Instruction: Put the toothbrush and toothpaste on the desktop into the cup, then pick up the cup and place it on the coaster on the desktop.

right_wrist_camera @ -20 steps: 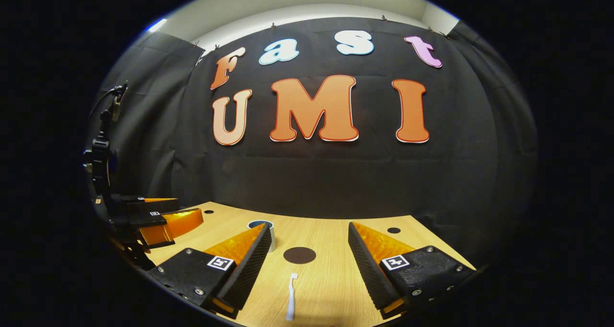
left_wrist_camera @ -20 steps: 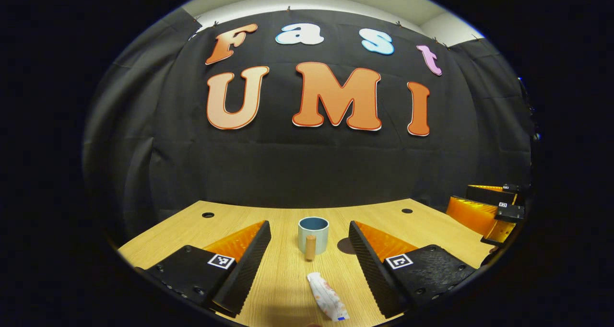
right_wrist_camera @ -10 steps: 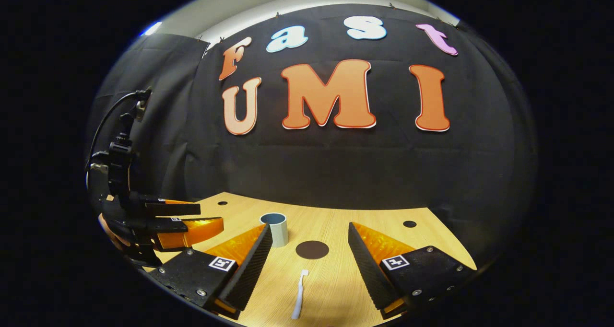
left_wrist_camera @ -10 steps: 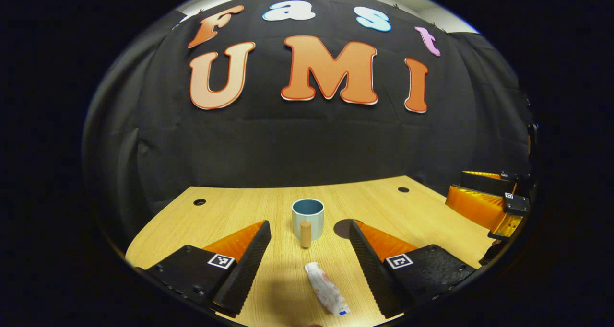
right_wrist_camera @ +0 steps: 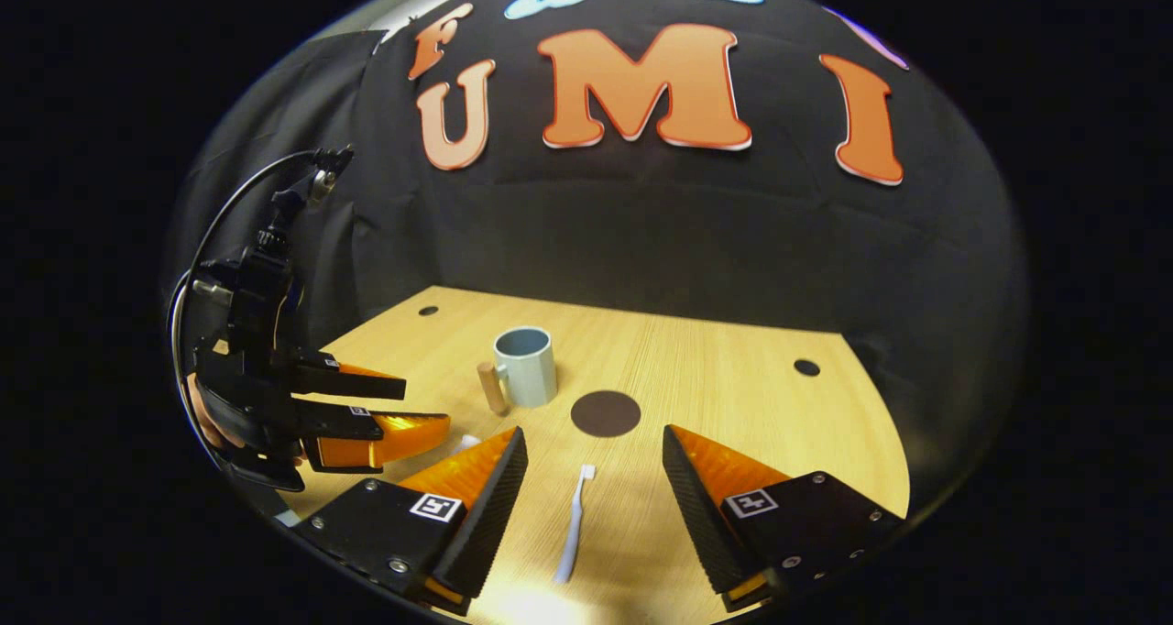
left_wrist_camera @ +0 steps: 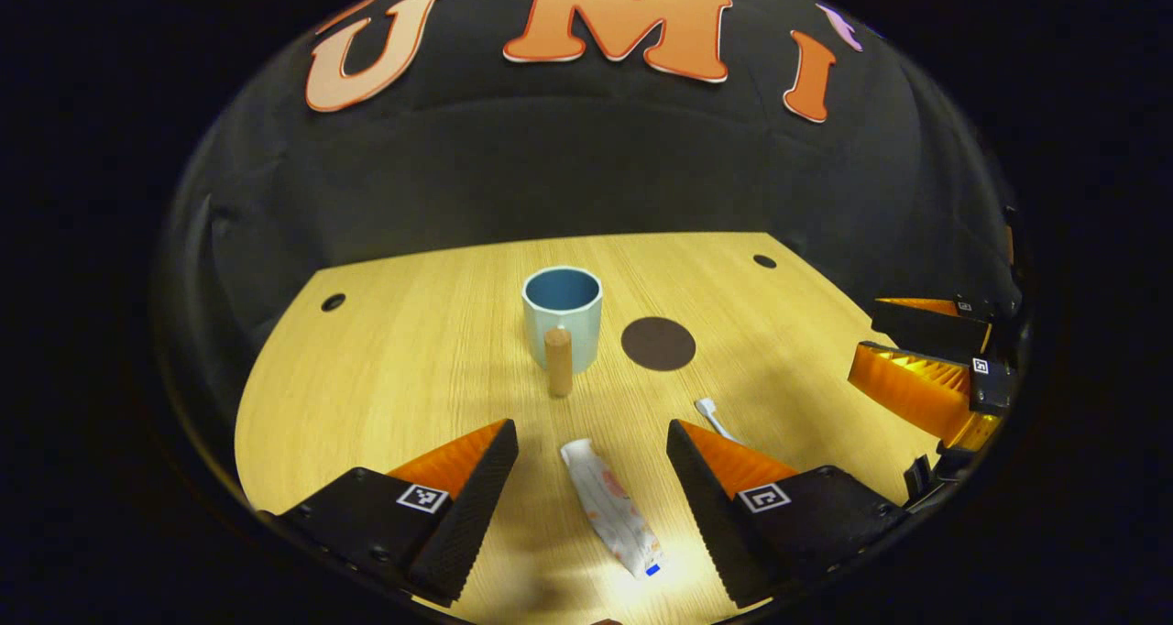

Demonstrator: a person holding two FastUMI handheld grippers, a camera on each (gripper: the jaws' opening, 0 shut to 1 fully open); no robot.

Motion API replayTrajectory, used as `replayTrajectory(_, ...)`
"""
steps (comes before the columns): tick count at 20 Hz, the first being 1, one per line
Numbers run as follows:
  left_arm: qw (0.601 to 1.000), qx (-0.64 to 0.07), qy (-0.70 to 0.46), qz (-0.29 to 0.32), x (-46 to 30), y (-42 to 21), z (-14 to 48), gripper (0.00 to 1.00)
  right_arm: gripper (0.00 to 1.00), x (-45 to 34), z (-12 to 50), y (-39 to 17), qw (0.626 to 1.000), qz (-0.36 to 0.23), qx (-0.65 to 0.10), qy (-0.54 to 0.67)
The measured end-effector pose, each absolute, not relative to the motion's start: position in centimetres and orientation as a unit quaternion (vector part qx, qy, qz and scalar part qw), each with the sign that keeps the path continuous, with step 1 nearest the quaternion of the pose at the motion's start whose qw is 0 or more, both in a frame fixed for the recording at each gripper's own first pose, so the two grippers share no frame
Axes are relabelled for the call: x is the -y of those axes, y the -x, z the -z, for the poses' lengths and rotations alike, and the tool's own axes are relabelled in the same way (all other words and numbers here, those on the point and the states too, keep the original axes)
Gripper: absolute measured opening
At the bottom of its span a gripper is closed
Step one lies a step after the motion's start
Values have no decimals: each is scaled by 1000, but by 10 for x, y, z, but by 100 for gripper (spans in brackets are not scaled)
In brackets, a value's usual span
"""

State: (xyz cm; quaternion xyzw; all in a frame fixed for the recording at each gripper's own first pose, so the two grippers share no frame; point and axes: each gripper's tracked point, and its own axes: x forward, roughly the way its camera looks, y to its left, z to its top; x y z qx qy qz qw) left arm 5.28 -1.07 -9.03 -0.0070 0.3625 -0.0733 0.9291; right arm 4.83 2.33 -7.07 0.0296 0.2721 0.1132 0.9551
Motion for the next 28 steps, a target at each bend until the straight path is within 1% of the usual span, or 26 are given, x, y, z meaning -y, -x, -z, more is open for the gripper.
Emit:
replayTrajectory(1, 919, -388, 8, 76, 10, -48, 90, 99, 87, -26, 80, -49, 946, -116, -300, -40)
replayTrajectory(2, 912, -404, 13, 73, 9, -51, 89, 100, 83, -28, 89, -49, 936, -119, -328, -50)
replayTrajectory(5, 890, -450, 20, 73, 9, -48, 87, 99, 76, -38, 116, -44, 903, -130, -404, -66)
replayTrajectory(6, 884, -461, 17, 76, 11, -47, 93, 99, 71, -43, 125, -42, 893, -136, -425, -66)
replayTrajectory(8, 871, -486, 17, 75, 13, -46, 101, 100, 65, -48, 142, -37, 874, -144, -460, -60)
replayTrajectory(9, 863, -498, 23, 74, 15, -45, 106, 99, 63, -50, 150, -35, 865, -146, -476, -59)
replayTrajectory(10, 853, -516, 30, 71, 16, -42, 114, 100, 59, -52, 154, -35, 857, -146, -491, -57)
replayTrajectory(14, 816, -574, 48, 54, 14, -36, 148, 95, 51, -50, 184, -34, 833, -139, -533, -46)
replayTrajectory(15, 810, -583, 50, 47, 13, -35, 153, 95, 50, -50, 191, -32, 827, -138, -544, -42)
replayTrajectory(16, 805, -591, 46, 42, 11, -35, 159, 92, 41, -52, 197, -31, 819, -139, -555, -44)
replayTrajectory(17, 801, -596, 44, 37, 9, -35, 163, 92, 45, -55, 203, -29, 811, -140, -565, -47)
replayTrajectory(18, 796, -603, 42, 35, 9, -34, 165, 89, 41, -55, 208, -30, 806, -135, -574, -46)
replayTrajectory(19, 791, -610, 40, 33, 9, -32, 167, 89, 40, -55, 213, -29, 802, -133, -581, -42)
replayTrajectory(20, 786, -617, 39, 33, 10, -31, 170, 89, 31, -54, 219, -30, 799, -128, -587, -38)
replayTrajectory(21, 781, -623, 45, 31, 14, -30, 173, 89, 37, -54, 221, -29, 794, -127, -593, -34)
replayTrajectory(22, 781, -623, 39, 25, 11, -31, 175, 71, 36, -55, 223, -35, 799, -124, -587, -39)
replayTrajectory(23, 779, -625, 36, 25, 13, -31, 175, 69, 34, -55, 221, -33, 797, -118, -591, -44)
replayTrajectory(24, 777, -628, 35, 24, 13, -29, 178, 67, 24, -55, 219, -36, 801, -113, -587, -45)
replayTrajectory(25, 776, -630, 29, 15, 14, -28, 180, 70, 18, -57, 223, -36, 801, -114, -586, -38)
replayTrajectory(26, 775, -631, 26, 15, 13, -27, 174, 53, 9, -59, 221, -37, 806, -121, -579, -30)
replayTrajectory(27, 778, -628, 28, 13, 14, -30, 170, 44, 8, -60, 221, -36, 806, -128, -577, -23)
replayTrajectory(28, 780, -624, 29, 16, 15, -32, 168, 40, 6, -62, 221, -36, 808, -132, -573, -21)
